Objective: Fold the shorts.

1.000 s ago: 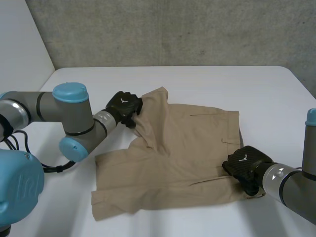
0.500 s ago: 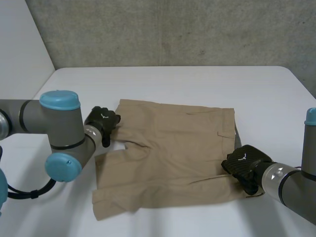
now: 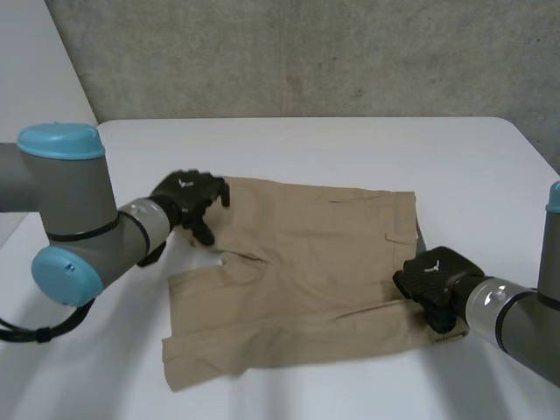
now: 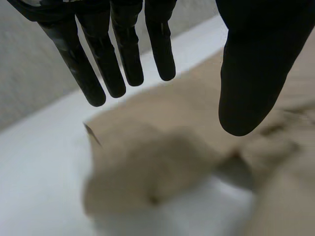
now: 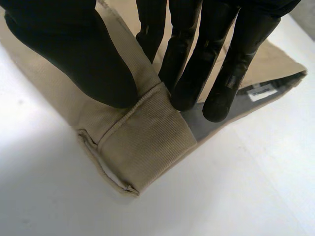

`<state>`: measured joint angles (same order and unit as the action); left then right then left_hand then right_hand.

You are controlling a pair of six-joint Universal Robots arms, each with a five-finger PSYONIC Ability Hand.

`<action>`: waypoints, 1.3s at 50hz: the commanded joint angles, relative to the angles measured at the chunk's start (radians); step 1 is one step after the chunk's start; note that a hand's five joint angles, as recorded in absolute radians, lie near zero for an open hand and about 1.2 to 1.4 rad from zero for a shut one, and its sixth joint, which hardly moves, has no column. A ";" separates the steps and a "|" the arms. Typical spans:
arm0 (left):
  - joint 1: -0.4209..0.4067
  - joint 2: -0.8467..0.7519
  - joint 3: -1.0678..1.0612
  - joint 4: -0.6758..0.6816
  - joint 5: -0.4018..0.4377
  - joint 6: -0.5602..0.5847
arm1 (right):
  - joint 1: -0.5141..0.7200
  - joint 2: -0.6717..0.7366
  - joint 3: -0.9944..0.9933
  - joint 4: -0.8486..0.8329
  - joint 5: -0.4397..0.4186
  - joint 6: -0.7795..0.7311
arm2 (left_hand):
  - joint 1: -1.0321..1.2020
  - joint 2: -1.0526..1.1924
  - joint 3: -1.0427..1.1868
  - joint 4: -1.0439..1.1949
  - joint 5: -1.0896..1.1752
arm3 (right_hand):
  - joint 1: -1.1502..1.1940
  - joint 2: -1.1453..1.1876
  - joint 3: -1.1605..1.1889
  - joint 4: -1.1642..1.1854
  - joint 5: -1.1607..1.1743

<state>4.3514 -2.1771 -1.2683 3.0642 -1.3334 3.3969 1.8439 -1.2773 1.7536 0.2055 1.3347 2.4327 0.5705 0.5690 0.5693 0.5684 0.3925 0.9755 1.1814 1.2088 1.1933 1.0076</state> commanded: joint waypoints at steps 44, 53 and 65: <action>-0.076 0.208 -0.091 -0.108 -0.121 -0.028 | 0.008 0.048 -0.207 -0.124 0.012 0.089 | 0.826 0.827 0.827 0.828 0.829 | 0.421 0.215 0.187 0.203 0.214; -0.087 -0.200 0.395 -0.104 -0.135 0.061 | 0.011 0.283 -0.468 -0.345 0.041 0.071 | 0.826 0.827 0.827 0.828 0.829 | 0.421 0.215 0.187 0.203 0.214; -0.102 -0.593 0.805 0.135 -0.201 0.246 | 0.058 0.653 -0.753 -0.557 0.138 -0.073 | 0.826 0.827 0.827 0.828 0.829 | 0.421 0.215 0.187 0.203 0.214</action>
<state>4.2522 -2.6011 -0.6120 3.0577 -1.5106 3.5607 1.8910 -0.7872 1.1108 -0.2429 1.4498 2.4317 1.1444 1.1971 1.1854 1.1977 0.9698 0.9755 1.1814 1.2089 1.1936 1.0077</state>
